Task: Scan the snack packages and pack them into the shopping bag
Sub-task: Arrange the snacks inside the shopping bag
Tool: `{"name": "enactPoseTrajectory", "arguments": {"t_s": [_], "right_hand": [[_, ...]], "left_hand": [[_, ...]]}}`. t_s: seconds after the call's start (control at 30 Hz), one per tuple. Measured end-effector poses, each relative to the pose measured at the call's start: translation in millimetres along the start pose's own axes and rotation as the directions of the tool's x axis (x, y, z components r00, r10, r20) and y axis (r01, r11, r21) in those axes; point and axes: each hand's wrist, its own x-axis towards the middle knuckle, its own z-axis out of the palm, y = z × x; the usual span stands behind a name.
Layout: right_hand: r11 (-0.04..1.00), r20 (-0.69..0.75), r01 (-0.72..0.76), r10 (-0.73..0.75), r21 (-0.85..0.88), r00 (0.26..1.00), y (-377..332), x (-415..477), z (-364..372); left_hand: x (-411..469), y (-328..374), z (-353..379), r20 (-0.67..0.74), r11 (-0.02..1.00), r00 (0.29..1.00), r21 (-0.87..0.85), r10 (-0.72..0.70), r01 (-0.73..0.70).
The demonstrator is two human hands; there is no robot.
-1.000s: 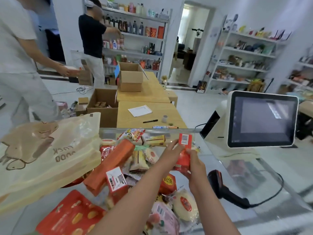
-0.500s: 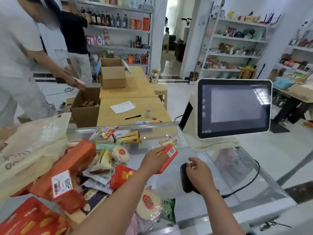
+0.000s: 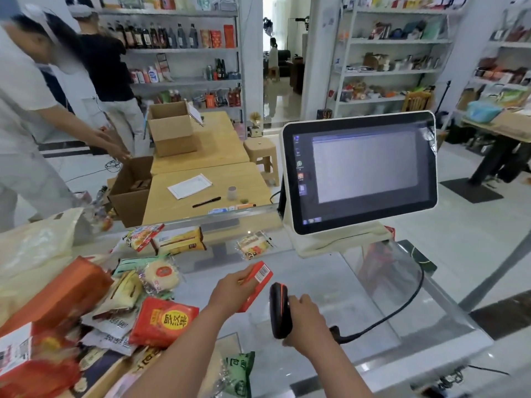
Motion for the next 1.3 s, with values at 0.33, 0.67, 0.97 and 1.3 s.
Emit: {"name": "enactPoseTrajectory", "arguments": {"t_s": [0.33, 0.67, 0.97, 1.3], "right_hand": [[0.919, -0.273, 0.077, 0.034, 0.386, 0.961, 13.1, -4.9, -28.2], [0.762, -0.200, 0.075, 0.073, 0.644, 0.977, 7.5, -15.0, -51.7], [0.761, -0.174, 0.066, 0.062, 0.646, 0.983, 4.4, -15.1, -51.5], [0.746, -0.179, 0.094, 0.035, 0.660, 0.983, 5.0, -17.9, -52.2]], "left_hand": [[3.5, -7.6, -2.4, 0.062, 1.000, 0.998, -0.005, -0.027, 0.028], [5.1, -12.7, 1.3, 0.016, 0.998, 1.000, -0.058, -0.001, 0.002], [6.0, -12.4, 1.6, 0.018, 0.999, 1.000, -0.045, 0.020, -0.019], [6.4, -12.7, 0.7, 0.046, 1.000, 0.999, -0.026, -0.009, 0.010]]}}
